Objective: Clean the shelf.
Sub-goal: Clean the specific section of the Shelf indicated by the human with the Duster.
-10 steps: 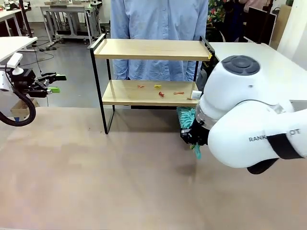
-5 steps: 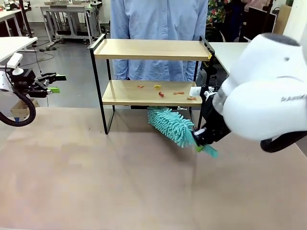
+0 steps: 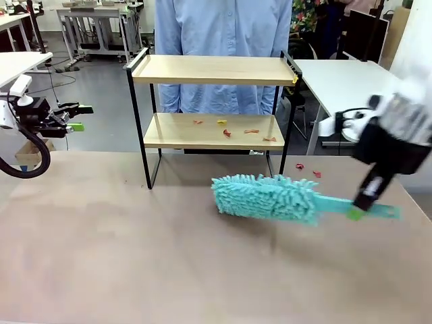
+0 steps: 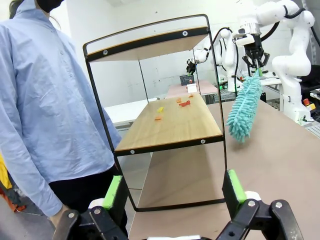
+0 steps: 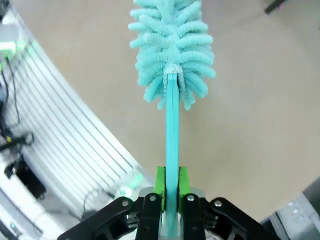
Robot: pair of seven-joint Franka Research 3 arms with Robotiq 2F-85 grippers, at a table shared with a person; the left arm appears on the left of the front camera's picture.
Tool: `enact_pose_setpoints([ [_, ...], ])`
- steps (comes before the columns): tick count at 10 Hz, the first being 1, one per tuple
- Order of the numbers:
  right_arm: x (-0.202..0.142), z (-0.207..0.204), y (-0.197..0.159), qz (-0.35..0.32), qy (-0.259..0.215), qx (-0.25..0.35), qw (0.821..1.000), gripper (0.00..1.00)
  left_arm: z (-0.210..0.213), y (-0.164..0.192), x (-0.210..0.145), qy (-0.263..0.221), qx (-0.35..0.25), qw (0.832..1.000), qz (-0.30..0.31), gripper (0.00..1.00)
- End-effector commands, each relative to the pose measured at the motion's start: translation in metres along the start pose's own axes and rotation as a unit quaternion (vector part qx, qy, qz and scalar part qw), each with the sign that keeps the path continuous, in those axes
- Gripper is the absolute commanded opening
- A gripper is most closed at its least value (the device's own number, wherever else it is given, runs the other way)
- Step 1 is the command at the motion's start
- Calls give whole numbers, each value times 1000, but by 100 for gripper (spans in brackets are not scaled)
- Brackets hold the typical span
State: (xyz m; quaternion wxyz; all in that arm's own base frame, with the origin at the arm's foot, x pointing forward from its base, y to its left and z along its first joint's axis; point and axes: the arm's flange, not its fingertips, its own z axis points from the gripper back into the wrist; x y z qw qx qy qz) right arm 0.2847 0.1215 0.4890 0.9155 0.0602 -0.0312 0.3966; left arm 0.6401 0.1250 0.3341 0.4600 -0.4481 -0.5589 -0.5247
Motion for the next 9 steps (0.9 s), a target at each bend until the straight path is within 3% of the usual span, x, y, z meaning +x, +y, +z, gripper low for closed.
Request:
enact_pose_setpoints([
  [1,-40,32,-18,44,-2,-14,999,13,-1,0,3,2,0,1000,-5,100],
  [4,-57,61,-23,70,-5,-37,997,13,-1,0,3,2,0,1000,-5,100],
  [5,-54,46,-19,33,3,-21,999,13,-1,0,3,2,0,1000,-5,100],
  [9,-54,46,-19,33,3,-21,999,13,-1,0,3,2,0,1000,-5,100],
])
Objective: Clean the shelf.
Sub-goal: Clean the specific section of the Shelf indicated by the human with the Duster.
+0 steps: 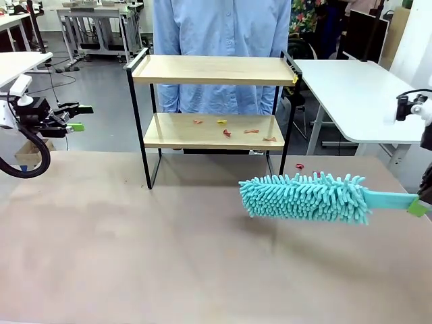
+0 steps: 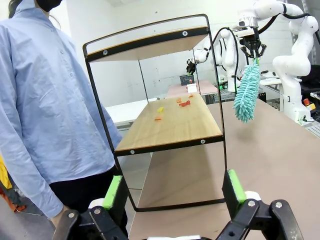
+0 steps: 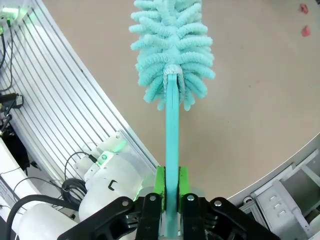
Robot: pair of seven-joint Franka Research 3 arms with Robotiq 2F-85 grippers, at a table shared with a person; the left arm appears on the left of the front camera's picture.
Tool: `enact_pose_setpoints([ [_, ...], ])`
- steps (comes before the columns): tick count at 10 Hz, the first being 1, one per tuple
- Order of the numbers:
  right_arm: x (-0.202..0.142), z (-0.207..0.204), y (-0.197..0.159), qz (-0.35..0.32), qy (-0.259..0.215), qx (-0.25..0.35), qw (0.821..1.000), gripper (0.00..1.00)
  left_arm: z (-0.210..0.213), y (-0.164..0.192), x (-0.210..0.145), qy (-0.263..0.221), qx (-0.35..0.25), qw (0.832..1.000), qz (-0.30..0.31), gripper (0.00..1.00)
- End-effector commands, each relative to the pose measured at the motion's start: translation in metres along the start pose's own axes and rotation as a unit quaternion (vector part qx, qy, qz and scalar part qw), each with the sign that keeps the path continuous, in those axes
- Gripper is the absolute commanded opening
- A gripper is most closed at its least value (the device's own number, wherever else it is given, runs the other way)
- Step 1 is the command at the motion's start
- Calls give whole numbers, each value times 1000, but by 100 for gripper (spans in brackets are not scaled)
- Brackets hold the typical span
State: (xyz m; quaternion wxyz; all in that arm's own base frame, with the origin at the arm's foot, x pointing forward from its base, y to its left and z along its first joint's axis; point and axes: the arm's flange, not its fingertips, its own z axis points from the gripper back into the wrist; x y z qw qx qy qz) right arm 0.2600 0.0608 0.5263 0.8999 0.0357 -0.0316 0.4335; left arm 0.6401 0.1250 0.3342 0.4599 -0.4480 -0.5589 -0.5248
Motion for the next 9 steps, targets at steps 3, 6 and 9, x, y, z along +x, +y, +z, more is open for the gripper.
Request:
enact_pose_setpoints([
  [3,3,0,1,-8,-8,-1,1000,13,-1,0,3,2,0,1000,-5,100],
  [6,3,0,1,-8,-8,-1,1000,13,-1,0,3,2,0,1000,-5,100],
  [9,3,0,1,-8,-8,-1,1000,13,-1,0,3,2,0,1000,-5,100],
])
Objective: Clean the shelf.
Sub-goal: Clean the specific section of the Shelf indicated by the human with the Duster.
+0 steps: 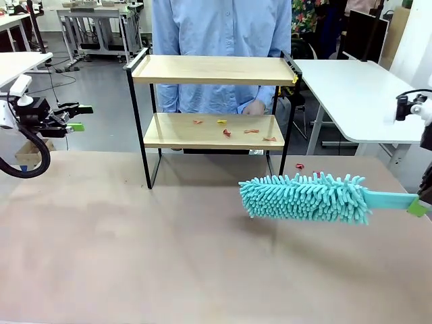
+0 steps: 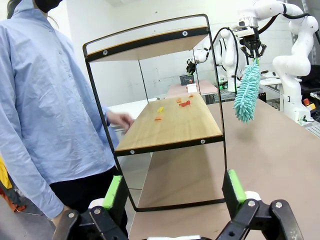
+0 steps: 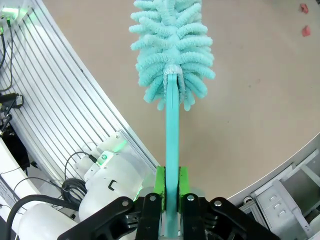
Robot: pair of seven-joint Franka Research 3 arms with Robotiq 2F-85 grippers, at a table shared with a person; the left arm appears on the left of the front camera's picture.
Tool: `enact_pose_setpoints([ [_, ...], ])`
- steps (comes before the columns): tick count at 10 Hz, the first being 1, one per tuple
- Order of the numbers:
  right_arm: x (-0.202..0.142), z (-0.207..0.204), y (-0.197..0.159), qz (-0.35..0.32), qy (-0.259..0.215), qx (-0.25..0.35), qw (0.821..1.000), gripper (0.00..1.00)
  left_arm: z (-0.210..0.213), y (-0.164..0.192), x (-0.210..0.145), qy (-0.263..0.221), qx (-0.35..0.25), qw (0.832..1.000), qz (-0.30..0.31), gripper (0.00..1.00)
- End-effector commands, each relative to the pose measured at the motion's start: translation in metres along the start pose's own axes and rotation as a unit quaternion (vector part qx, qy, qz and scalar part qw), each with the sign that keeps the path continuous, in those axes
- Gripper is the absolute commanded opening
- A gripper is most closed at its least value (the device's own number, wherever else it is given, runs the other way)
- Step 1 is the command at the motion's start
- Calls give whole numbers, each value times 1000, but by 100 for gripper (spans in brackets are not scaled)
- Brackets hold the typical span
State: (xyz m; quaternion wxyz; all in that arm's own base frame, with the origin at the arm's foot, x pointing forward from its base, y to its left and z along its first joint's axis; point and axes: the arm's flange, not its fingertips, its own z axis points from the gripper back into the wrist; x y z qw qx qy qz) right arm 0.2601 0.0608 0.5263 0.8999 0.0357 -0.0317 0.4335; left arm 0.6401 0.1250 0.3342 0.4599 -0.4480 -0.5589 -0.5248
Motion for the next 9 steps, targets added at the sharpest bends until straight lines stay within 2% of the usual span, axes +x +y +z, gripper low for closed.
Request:
enact_pose_setpoints([
  [1,3,0,1,-8,-8,-1,1000,13,-1,0,3,2,0,1000,-5,100],
  [9,3,0,1,-8,-8,-1,1000,13,-1,0,3,2,0,1000,-5,100],
])
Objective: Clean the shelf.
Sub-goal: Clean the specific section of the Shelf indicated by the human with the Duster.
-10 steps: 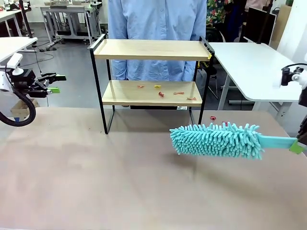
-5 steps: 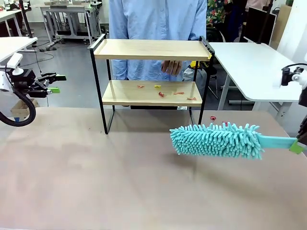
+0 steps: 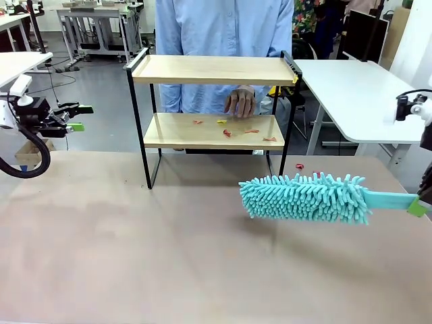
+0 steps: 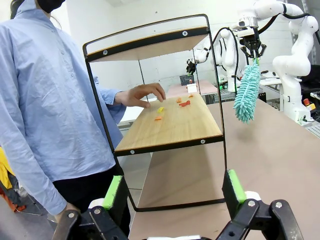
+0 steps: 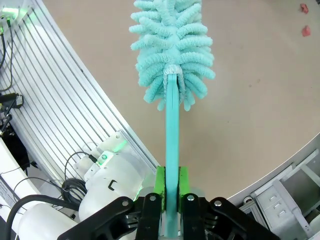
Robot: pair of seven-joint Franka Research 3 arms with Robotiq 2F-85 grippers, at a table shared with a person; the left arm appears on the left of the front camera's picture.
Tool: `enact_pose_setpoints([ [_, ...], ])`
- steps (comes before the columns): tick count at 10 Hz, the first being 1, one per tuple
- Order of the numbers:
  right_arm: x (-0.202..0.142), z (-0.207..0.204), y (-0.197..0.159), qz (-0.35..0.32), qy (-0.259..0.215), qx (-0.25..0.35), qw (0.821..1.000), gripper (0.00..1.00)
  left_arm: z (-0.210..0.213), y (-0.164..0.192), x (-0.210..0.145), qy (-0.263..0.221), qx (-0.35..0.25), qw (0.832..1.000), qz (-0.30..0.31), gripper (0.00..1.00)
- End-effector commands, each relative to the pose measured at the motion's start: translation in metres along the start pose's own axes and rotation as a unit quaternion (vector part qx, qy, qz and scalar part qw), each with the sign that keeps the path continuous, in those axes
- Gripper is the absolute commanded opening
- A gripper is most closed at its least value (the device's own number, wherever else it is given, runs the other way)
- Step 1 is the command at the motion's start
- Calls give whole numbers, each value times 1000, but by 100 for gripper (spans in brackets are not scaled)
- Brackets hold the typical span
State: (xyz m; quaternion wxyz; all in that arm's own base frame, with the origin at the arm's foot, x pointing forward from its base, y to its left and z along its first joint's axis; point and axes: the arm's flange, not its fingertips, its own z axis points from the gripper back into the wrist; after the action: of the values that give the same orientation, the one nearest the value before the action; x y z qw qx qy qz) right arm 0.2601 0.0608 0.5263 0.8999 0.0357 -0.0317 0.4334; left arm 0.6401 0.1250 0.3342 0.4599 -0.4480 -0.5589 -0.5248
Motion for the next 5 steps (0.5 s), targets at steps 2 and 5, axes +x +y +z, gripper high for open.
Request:
enact_pose_setpoints([
  [2,3,0,1,-8,-8,-1,1000,13,-1,0,3,2,0,1000,-5,100],
  [5,3,0,1,-8,-8,-1,1000,13,-1,0,3,2,0,1000,-5,100],
])
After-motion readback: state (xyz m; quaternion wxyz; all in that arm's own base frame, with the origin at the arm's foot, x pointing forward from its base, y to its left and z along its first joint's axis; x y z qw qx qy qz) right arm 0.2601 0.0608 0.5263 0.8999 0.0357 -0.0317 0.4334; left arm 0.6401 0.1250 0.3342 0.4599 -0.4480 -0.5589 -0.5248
